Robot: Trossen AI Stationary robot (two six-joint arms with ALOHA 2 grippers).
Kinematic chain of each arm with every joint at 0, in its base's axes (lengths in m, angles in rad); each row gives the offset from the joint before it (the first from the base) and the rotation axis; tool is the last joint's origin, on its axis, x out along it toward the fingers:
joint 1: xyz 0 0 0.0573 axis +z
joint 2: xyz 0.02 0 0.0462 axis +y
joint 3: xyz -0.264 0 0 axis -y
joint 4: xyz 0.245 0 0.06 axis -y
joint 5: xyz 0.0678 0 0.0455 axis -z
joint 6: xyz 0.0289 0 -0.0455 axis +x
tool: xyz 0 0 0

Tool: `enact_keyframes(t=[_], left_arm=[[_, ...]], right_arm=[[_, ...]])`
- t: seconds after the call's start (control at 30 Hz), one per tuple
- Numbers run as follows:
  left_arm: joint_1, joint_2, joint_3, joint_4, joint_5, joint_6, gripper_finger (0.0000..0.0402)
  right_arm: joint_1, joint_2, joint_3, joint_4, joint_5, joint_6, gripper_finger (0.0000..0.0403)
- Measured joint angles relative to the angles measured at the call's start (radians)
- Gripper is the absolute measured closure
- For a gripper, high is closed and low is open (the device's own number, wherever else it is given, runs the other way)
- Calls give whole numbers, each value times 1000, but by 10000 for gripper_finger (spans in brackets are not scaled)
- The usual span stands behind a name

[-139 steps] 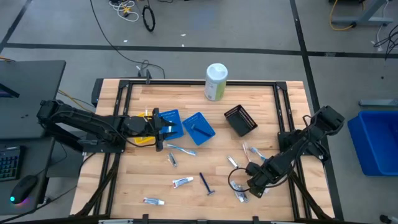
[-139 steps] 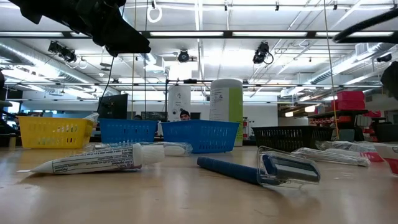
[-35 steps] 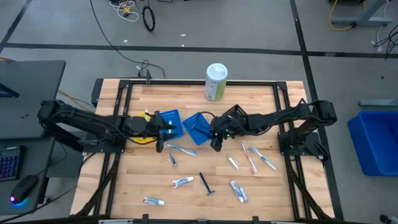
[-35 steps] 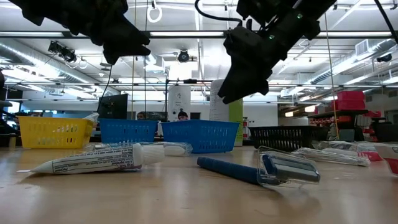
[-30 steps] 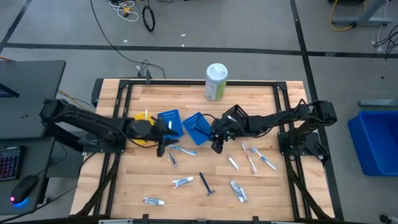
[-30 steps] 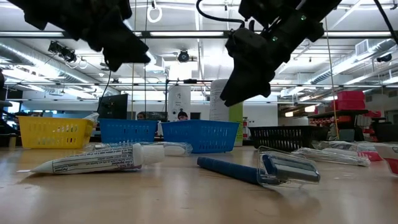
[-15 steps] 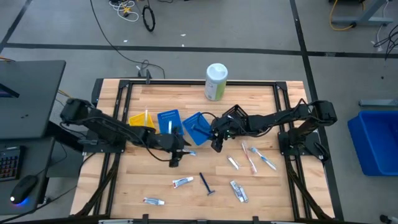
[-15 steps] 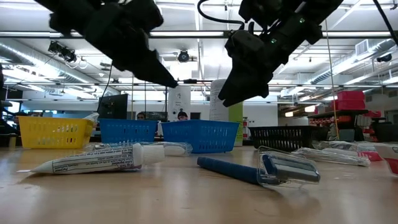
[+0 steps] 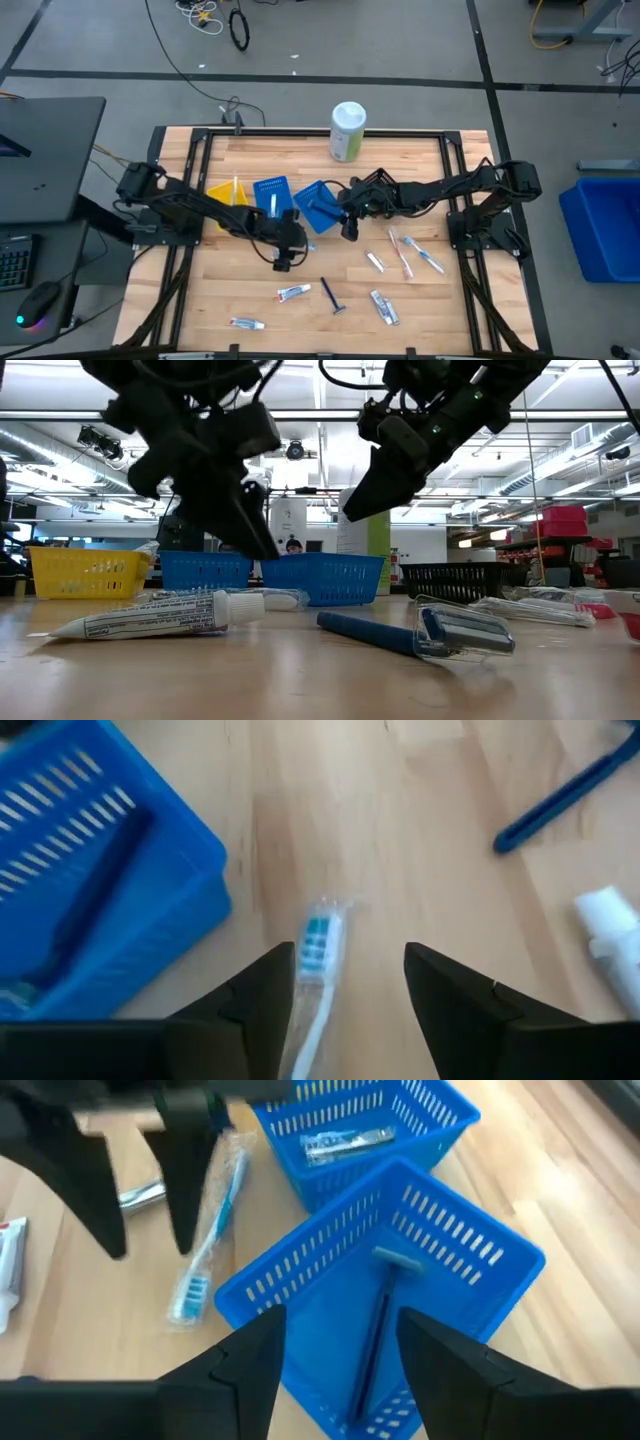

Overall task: Pick & Place Travel size toiletries
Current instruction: Put the blue toothbrush into the yellow bin

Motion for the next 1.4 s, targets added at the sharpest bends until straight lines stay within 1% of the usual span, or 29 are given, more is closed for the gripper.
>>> enact_keyframes(t=[0.17, 0.37, 0.6, 0.73, 0.87, 1.0, 1.1, 1.27, 1.4], left_arm=[[2, 43, 1, 6, -7, 9, 198], [22, 45, 0, -16, -7, -17, 198], [55, 45, 0, -98, 0, -38, 198], [57, 43, -11, -115, 48, -39, 200], [53, 43, -30, -130, 48, -40, 211], [53, 43, -31, -144, 51, -46, 232], [53, 42, -30, -145, 54, -46, 257], [53, 42, -29, -149, 72, -71, 315], [47, 44, -9, -164, 122, -113, 361]], right_arm=[[0, 0, 0, -15, -2, 17, 193], [0, 0, 0, -16, -2, 22, 186], [0, 0, 0, -16, -2, 22, 180], [0, 0, 0, -16, -2, 22, 184], [0, 0, 0, -16, -2, 22, 192], [0, 0, 0, -16, -2, 22, 201], [0, 0, 0, -16, -3, 22, 206], [0, 0, 0, -16, -2, 22, 214], [0, 0, 0, -16, -2, 22, 218]])
